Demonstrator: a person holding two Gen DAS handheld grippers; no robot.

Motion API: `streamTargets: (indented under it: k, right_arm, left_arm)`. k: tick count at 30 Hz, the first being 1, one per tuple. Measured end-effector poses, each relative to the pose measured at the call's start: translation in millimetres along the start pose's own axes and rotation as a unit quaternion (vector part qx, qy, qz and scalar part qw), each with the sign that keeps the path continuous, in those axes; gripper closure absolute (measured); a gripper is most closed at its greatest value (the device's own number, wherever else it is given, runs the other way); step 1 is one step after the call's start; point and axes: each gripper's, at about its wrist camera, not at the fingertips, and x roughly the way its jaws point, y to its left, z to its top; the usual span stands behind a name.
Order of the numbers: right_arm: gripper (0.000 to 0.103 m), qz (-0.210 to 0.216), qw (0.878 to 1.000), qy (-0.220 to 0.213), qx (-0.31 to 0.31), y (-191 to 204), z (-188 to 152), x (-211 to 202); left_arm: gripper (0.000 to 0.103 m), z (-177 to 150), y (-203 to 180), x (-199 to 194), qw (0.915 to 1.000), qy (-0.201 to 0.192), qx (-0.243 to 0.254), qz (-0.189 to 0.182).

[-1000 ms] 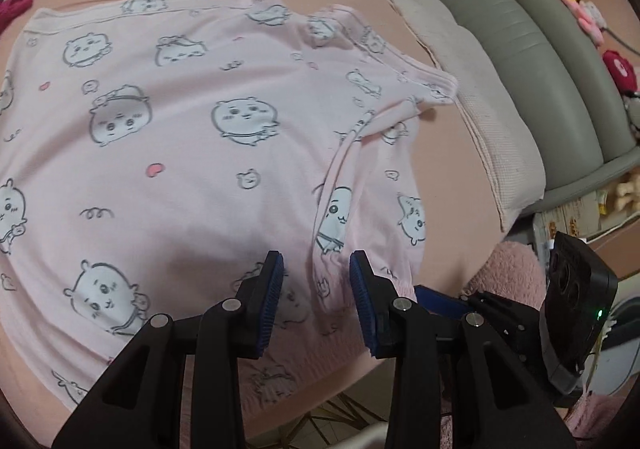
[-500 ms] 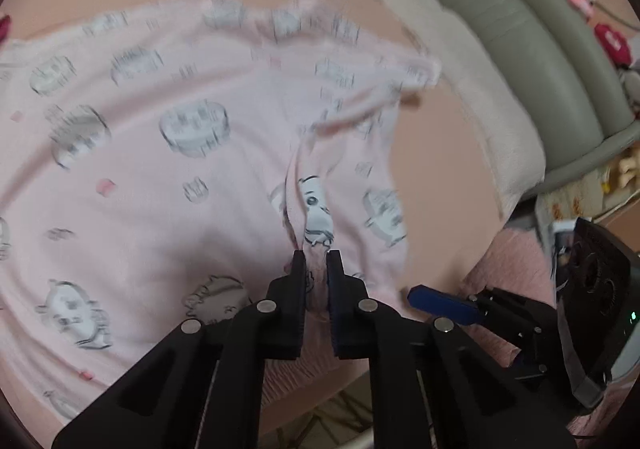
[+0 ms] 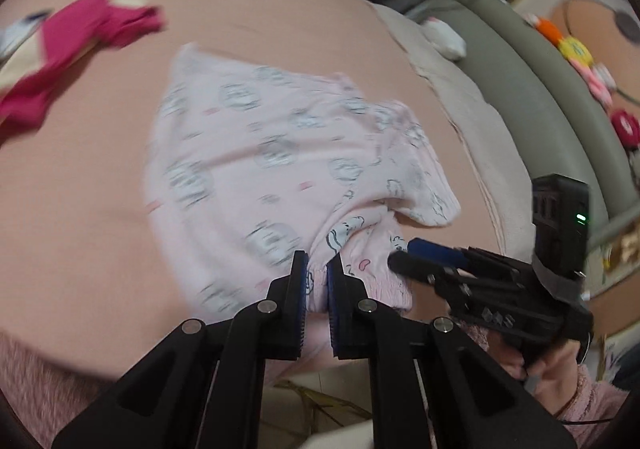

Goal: Fold clothes

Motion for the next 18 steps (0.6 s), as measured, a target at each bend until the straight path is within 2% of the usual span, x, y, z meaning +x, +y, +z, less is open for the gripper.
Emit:
streamTargets:
  k: [3, 8, 10, 11, 13, 16, 18]
  right_arm:
    - [0.057, -0.011, 1.0, 0.015, -0.007, 2.6, -4.0, 11.0]
    - [0.057, 0.001, 1.0, 0.016, 0.024, -6.2, -17.5, 5.2]
    - [0.056, 0.021, 1.0, 0.006, 0.022, -6.0, -26.2, -6.3]
    - [0.051, 0.027, 1.0, 0.006, 0.01, -3.0, -31.5, -10.4]
    - [0.05, 0.032, 0.999, 0.011, -0.028, 6.6, -43.3, -15.9]
    - [0.049, 0.004, 0.998, 0.009, -0.069, 23.3, -57.4, -9.0]
    - [0.049, -0.012, 0.998, 0.011, -0.061, 26.6, -60.1, 5.6]
  left_arm:
    - [0.094, -13.3, 18.3, -5.4, 0.9993, 0.003, -0.034, -0.013]
    - [0.094, -30.8, 31.5, 10.8, 0.9975, 0.028, -0.058, -0.029]
    - [0.093, -32.3, 35.3, 18.0, 0.9963, 0.031, -0.069, -0.04]
    - [0.093, -31.6, 37.2, 20.3, 0.9957, 0.029, -0.075, -0.046]
    - [0.093, -28.6, 39.1, 21.5, 0.9943, 0.02, -0.086, -0.06]
    - [0.093, -23.2, 39.1, 18.0, 0.9933, -0.001, -0.092, -0.069]
    - [0.093, -23.1, 39.4, 15.0, 0.9923, -0.014, -0.099, -0.073]
